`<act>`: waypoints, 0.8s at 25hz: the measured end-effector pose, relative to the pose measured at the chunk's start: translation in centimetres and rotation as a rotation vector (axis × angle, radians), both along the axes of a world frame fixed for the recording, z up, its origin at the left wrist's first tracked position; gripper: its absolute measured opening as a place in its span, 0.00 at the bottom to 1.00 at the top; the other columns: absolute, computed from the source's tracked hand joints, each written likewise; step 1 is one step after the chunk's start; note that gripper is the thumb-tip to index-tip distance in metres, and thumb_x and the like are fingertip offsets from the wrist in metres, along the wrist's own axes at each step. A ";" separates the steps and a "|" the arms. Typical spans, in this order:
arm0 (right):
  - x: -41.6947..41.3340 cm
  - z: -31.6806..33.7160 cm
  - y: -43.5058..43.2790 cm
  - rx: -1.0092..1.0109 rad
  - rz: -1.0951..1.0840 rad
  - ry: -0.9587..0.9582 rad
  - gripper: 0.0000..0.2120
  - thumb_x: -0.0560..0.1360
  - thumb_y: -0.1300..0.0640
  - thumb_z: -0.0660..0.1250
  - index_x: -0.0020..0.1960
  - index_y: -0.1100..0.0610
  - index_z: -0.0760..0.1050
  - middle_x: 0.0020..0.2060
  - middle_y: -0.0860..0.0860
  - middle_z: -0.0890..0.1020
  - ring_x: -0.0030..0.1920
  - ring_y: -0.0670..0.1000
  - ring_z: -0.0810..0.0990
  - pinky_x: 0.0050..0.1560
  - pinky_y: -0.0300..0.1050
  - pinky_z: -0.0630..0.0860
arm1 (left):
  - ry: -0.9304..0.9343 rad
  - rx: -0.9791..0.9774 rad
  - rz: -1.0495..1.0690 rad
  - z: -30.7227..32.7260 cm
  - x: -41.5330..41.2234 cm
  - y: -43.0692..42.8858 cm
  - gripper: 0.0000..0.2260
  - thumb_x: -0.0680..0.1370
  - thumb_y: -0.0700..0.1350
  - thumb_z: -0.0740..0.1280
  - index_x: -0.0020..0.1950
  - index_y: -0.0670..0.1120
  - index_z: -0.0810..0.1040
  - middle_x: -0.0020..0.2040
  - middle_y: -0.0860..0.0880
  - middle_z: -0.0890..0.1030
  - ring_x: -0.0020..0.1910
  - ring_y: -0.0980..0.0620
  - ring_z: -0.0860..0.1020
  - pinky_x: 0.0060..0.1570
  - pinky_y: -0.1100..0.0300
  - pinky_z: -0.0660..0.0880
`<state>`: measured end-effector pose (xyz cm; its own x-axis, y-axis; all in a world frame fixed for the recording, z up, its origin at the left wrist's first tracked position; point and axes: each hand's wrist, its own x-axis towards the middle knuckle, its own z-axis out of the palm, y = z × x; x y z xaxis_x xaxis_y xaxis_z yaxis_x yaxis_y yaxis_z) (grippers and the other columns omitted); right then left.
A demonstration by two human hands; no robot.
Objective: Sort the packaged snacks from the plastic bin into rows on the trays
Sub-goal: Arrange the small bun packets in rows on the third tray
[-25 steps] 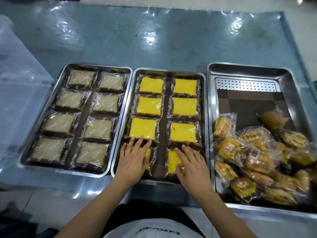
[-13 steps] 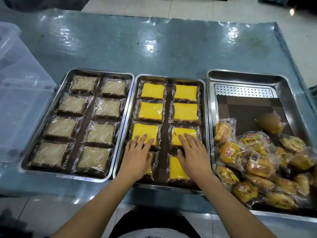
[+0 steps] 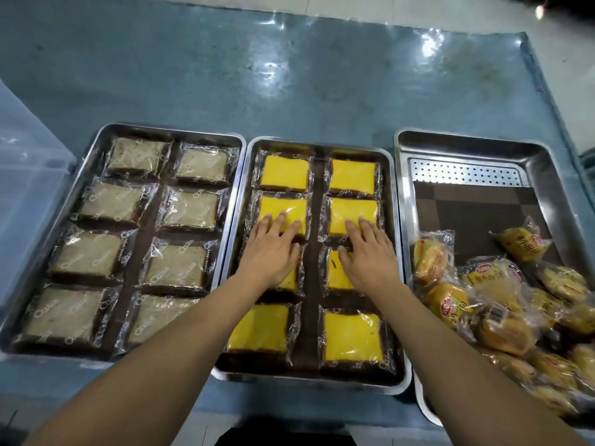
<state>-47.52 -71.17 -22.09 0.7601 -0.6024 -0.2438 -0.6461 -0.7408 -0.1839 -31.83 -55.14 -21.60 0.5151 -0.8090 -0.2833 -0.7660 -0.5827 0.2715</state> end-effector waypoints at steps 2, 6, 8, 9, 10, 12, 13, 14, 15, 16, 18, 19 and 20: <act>-0.6 -0.2 0.2 0.009 0.008 0.006 0.30 0.83 0.41 0.52 0.82 0.48 0.48 0.81 0.52 0.52 0.81 0.54 0.48 0.80 0.53 0.47 | -0.014 0.015 -0.004 -0.4 0.2 0.6 0.25 0.84 0.57 0.50 0.81 0.57 0.51 0.82 0.47 0.50 0.80 0.41 0.48 0.78 0.44 0.49; -1.0 0.0 0.3 0.016 0.005 -0.003 0.30 0.83 0.41 0.52 0.82 0.48 0.48 0.81 0.53 0.53 0.81 0.54 0.49 0.80 0.53 0.47 | -0.015 0.001 0.013 -0.1 0.1 0.6 0.25 0.84 0.58 0.52 0.81 0.57 0.53 0.82 0.48 0.52 0.80 0.41 0.50 0.78 0.44 0.50; -0.8 0.2 0.3 0.026 0.001 -0.003 0.29 0.83 0.41 0.52 0.81 0.48 0.50 0.81 0.53 0.54 0.81 0.54 0.50 0.80 0.53 0.48 | -0.002 0.004 0.030 0.1 0.0 0.4 0.25 0.84 0.58 0.52 0.80 0.56 0.54 0.82 0.47 0.53 0.80 0.41 0.50 0.77 0.43 0.51; -0.6 0.4 0.2 0.031 0.000 -0.006 0.29 0.83 0.41 0.52 0.81 0.48 0.51 0.81 0.53 0.55 0.80 0.54 0.51 0.80 0.53 0.48 | 0.003 0.010 0.037 0.2 0.0 0.2 0.25 0.84 0.58 0.52 0.80 0.56 0.55 0.82 0.47 0.53 0.80 0.41 0.50 0.77 0.43 0.51; -0.6 0.6 0.2 0.032 0.001 -0.011 0.29 0.83 0.41 0.52 0.81 0.48 0.52 0.81 0.53 0.56 0.80 0.55 0.51 0.80 0.53 0.49 | 0.009 0.015 0.038 0.4 0.0 0.1 0.25 0.84 0.57 0.52 0.80 0.56 0.55 0.82 0.47 0.53 0.80 0.41 0.50 0.77 0.43 0.50; -0.7 1.6 0.4 0.026 -0.006 -0.044 0.29 0.84 0.41 0.53 0.81 0.48 0.53 0.80 0.53 0.57 0.80 0.55 0.54 0.79 0.52 0.50 | 0.020 0.012 0.027 1.1 -0.2 -0.2 0.25 0.84 0.57 0.53 0.80 0.55 0.55 0.82 0.47 0.53 0.80 0.41 0.50 0.77 0.43 0.50; -0.8 2.2 0.4 0.019 -0.010 -0.068 0.29 0.84 0.42 0.53 0.81 0.49 0.53 0.80 0.52 0.58 0.80 0.55 0.54 0.79 0.52 0.51 | 0.024 0.002 0.021 1.4 -0.5 -0.4 0.24 0.84 0.56 0.53 0.80 0.54 0.55 0.82 0.47 0.53 0.80 0.41 0.51 0.76 0.43 0.50; -1.0 3.0 0.6 0.014 -0.014 -0.090 0.28 0.84 0.42 0.53 0.81 0.49 0.54 0.80 0.52 0.59 0.79 0.55 0.55 0.78 0.52 0.52 | 0.026 -0.012 0.015 1.9 -0.7 -0.5 0.24 0.84 0.56 0.53 0.80 0.54 0.55 0.82 0.47 0.54 0.80 0.42 0.51 0.76 0.44 0.51; -1.1 3.8 0.7 0.007 -0.019 -0.109 0.28 0.84 0.42 0.54 0.81 0.49 0.55 0.80 0.52 0.60 0.79 0.55 0.56 0.78 0.52 0.52 | 0.024 -0.027 0.006 2.2 -1.1 -0.7 0.24 0.84 0.55 0.54 0.80 0.53 0.56 0.81 0.48 0.55 0.80 0.42 0.52 0.76 0.44 0.52; -1.5 4.6 0.7 0.004 -0.027 -0.126 0.28 0.83 0.42 0.54 0.81 0.49 0.55 0.79 0.52 0.60 0.79 0.55 0.57 0.78 0.52 0.53 | 0.023 -0.044 -0.006 2.7 -1.6 -1.1 0.24 0.84 0.55 0.54 0.80 0.53 0.57 0.81 0.48 0.56 0.80 0.42 0.52 0.76 0.44 0.53; -2.3 5.7 0.6 0.010 -0.051 -0.147 0.28 0.83 0.43 0.54 0.81 0.50 0.56 0.79 0.52 0.61 0.78 0.55 0.58 0.78 0.54 0.56 | 0.033 -0.090 -0.021 3.6 -2.9 -1.6 0.23 0.84 0.54 0.55 0.80 0.53 0.59 0.81 0.49 0.58 0.79 0.42 0.54 0.75 0.45 0.55; -2.8 6.2 0.4 0.014 -0.063 -0.158 0.28 0.83 0.43 0.54 0.80 0.50 0.57 0.79 0.52 0.62 0.77 0.55 0.59 0.77 0.55 0.58 | 0.040 -0.115 -0.029 4.1 -3.7 -2.0 0.23 0.84 0.54 0.56 0.79 0.53 0.60 0.80 0.49 0.59 0.79 0.43 0.55 0.75 0.45 0.56; -3.4 6.7 0.2 0.011 -0.070 -0.175 0.27 0.83 0.43 0.55 0.80 0.50 0.58 0.78 0.52 0.63 0.77 0.55 0.61 0.77 0.56 0.60 | 0.050 -0.135 -0.041 4.6 -4.5 -2.4 0.23 0.84 0.54 0.56 0.79 0.53 0.60 0.80 0.49 0.60 0.79 0.44 0.56 0.74 0.46 0.57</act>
<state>-50.89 -70.97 -15.38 0.7476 -0.6535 -0.1187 -0.6537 -0.6923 -0.3056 -36.37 -57.59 -16.97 0.4688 -0.8615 -0.1952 -0.7721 -0.5070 0.3832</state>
